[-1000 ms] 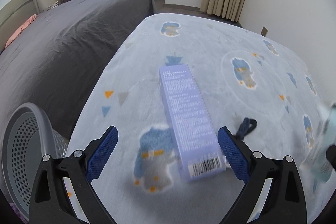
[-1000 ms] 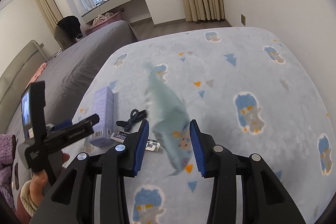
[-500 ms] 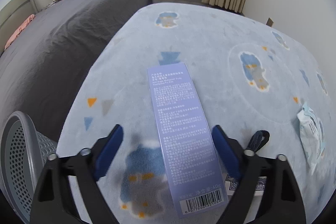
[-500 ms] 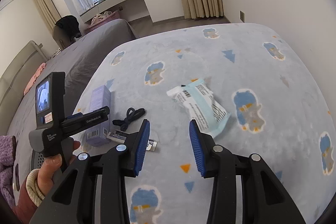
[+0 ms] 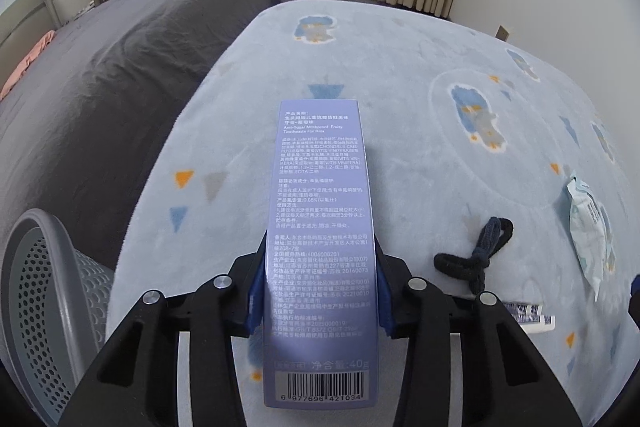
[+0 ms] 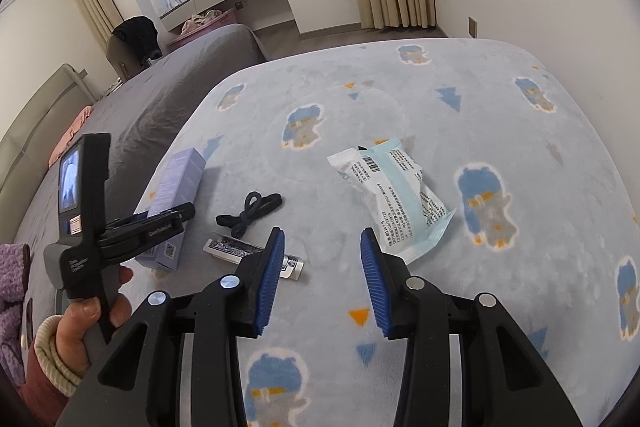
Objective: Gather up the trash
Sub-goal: 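Grasp the white card with red hearts with the right gripper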
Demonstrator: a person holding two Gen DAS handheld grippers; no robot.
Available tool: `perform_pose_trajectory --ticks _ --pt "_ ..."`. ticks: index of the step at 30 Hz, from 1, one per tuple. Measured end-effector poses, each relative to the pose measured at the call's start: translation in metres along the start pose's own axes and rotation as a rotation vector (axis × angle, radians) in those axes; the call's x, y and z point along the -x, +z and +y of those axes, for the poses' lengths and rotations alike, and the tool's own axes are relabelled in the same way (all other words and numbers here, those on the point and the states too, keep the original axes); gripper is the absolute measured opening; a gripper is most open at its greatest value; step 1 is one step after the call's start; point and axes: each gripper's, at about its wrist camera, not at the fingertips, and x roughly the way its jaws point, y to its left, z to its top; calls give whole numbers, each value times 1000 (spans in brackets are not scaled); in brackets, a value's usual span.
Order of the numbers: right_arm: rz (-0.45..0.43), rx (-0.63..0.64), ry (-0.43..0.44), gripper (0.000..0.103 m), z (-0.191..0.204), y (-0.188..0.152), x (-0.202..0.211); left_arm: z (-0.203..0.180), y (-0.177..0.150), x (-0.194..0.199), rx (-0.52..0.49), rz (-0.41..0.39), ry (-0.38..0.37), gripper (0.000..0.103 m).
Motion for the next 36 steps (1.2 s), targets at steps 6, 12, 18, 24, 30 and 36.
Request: perform_pose_trajectory --ticks 6,12,18,24,30,36 --pt "50 103 12 41 20 -5 -20 14 -15 27 -27 -39 5 42" --pt "114 233 43 49 49 -8 -50 31 -32 50 -35 -62 16 42" --pt "141 345 42 57 70 -15 -67 45 -45 69 -36 -78 20 42" --pt "152 426 -26 57 82 -19 -85 53 -51 76 -25 -78 16 42" --pt "144 433 -41 57 81 -16 -96 54 -52 82 -19 -86 12 42" --pt "157 437 -12 33 81 -15 -94 55 -56 87 -16 -89 8 42"
